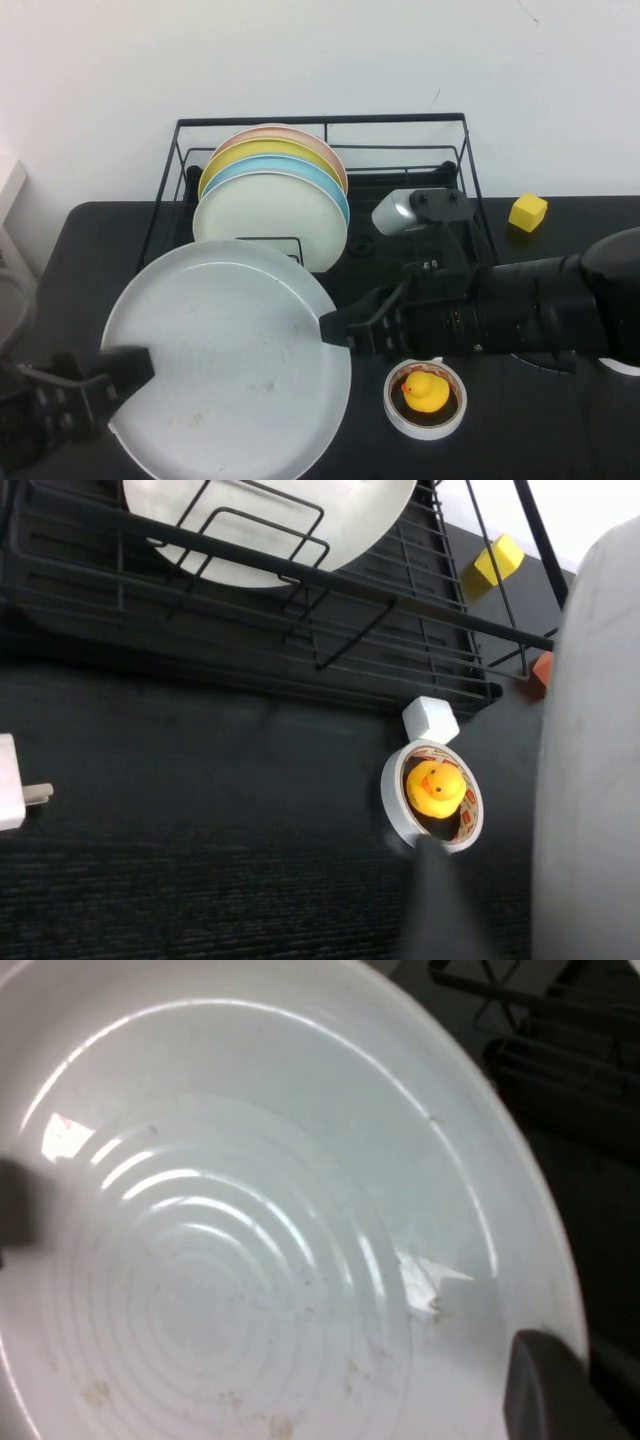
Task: Place plate on rack
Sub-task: Hand over the plate
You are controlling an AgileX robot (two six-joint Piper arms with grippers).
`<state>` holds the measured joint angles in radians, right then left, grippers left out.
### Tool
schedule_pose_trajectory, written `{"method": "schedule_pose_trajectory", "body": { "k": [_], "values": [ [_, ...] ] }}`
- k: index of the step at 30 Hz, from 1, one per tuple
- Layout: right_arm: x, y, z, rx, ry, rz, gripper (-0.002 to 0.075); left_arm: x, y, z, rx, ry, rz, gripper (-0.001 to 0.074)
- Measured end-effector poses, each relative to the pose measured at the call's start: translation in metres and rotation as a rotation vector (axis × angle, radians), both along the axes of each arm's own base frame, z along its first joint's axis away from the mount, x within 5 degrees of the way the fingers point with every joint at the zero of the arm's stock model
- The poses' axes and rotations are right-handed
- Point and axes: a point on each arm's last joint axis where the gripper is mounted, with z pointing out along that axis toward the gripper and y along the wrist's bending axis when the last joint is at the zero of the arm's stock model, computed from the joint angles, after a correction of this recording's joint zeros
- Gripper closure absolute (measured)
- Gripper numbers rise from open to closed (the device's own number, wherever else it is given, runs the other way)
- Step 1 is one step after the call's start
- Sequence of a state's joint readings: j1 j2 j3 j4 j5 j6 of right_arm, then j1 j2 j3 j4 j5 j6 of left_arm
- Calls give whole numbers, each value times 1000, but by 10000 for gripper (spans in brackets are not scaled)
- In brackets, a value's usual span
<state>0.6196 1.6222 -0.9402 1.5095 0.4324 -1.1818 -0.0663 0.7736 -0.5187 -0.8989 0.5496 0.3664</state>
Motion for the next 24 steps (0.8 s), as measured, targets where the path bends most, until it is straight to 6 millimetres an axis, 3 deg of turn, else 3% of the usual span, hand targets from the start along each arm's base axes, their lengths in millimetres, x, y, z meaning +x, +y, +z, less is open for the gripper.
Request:
{"method": "schedule_pose_trajectory", "body": {
  "k": [3,5,9,11,19,21,24],
  "values": [
    [-1,1,1,12,-12,18,717,0,0,0,-1,4,-5,596],
    [-1,1,2,12,-31,33,717,-1,0,0,1,5,-7,659],
    [0,2,3,10,-87,59,708,0,0,0,7,0,-7,660],
    [-1,2,4,23,-124,80,669,0,0,0,21,-17,-13,660],
    [2,7,14,58,-218,121,261,0,-3,3,96,-116,-112,660],
    [4,7,20,67,-241,122,197,0,-5,6,116,-157,-138,660],
    [6,2,42,111,-294,112,162,2,-5,15,163,-232,-175,660]
  ]
}}
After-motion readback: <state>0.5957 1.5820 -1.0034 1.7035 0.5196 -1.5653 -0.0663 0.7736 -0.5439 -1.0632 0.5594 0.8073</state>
